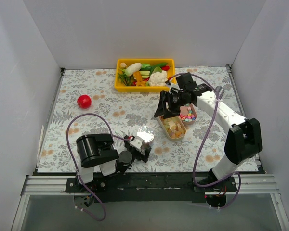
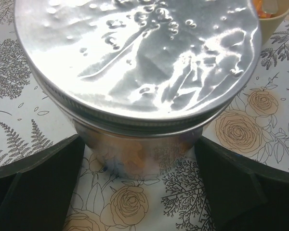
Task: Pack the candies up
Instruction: Screw the bottle lid onto the packing bottle.
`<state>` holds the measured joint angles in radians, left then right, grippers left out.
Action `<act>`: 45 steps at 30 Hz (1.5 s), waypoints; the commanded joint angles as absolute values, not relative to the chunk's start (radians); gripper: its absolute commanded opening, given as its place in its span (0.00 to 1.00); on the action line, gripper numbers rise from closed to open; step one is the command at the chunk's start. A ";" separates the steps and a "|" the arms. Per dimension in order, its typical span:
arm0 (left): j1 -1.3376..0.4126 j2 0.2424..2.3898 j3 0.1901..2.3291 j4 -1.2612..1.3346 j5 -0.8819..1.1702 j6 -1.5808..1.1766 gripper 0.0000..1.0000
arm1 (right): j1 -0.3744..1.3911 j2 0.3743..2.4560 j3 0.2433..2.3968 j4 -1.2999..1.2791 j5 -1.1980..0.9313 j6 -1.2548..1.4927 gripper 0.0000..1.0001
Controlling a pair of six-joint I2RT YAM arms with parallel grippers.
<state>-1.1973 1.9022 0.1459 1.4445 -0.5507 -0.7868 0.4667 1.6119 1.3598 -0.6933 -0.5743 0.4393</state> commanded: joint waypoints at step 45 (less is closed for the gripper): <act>-1.163 1.991 0.156 1.773 -0.545 -0.687 0.85 | 0.666 1.782 1.453 -0.670 -0.453 0.181 0.44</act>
<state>-1.1732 1.9335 0.2100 1.4441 -0.5335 -0.7555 0.6487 1.7737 1.3991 -0.6792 -0.4702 0.2020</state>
